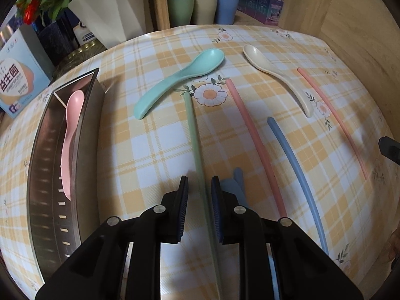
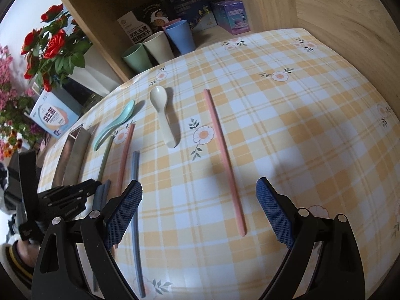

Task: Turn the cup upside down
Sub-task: 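Lower the left tool onto the second green chopstick and close on it, then carry the green chopstick toward the tray with left tool while right tool grasps white spoon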

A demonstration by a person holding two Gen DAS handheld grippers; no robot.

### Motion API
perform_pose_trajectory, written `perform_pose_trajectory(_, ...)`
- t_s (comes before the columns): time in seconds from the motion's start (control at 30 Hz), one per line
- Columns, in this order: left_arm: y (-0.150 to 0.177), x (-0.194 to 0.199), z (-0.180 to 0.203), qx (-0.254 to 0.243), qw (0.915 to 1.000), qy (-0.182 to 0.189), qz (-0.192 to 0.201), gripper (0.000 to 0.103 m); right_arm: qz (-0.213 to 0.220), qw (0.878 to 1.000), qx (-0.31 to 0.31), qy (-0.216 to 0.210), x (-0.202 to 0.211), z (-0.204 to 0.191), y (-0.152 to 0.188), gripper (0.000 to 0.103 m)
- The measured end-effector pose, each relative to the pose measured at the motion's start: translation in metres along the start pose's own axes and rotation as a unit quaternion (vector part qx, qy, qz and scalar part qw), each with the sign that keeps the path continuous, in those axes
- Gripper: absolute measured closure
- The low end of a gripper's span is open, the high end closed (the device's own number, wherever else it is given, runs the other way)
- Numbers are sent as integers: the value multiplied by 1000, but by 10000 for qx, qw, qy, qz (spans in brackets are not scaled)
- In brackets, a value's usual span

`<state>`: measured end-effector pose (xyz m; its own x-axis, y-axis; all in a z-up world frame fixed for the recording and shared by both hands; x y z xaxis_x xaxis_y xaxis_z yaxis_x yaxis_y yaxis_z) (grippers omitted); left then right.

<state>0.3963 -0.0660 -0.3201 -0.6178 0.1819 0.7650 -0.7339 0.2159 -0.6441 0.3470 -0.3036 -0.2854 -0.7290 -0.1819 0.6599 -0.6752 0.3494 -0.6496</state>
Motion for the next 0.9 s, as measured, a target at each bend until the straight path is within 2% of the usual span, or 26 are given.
perform_pose_trajectory(0.07,0,0,-1,75,10000,-9,28,87,-5,10000,-23,-1,1,1,0,13)
perform_pose_trajectory(0.13,1,2,-1,105,9999,-58,61,97,-10,10000,-36,-6,1,2,0,13)
perform_pose_trajectory(0.43,14,18,-9,498,9987,24,67,98,-92,9999,37,-18,2,-3,7,13)
perform_pose_trajectory(0.9,20,77,-13,672,9964,77,514,98,-189,9993,326,-50,2,-19,16,13)
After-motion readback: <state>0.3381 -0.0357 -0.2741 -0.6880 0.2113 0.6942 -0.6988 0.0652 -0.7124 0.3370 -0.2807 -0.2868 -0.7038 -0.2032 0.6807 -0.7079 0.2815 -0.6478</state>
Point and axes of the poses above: each gripper's, at about its wrist camera, not at the fingertips, and x roughly against the way its jaws point, z to its right, y to its underside, the point moved 6 cm from there along -x, roughly the way its jaws point, and after that the axes turned 13 degrees about z, right-handed, at the moved point
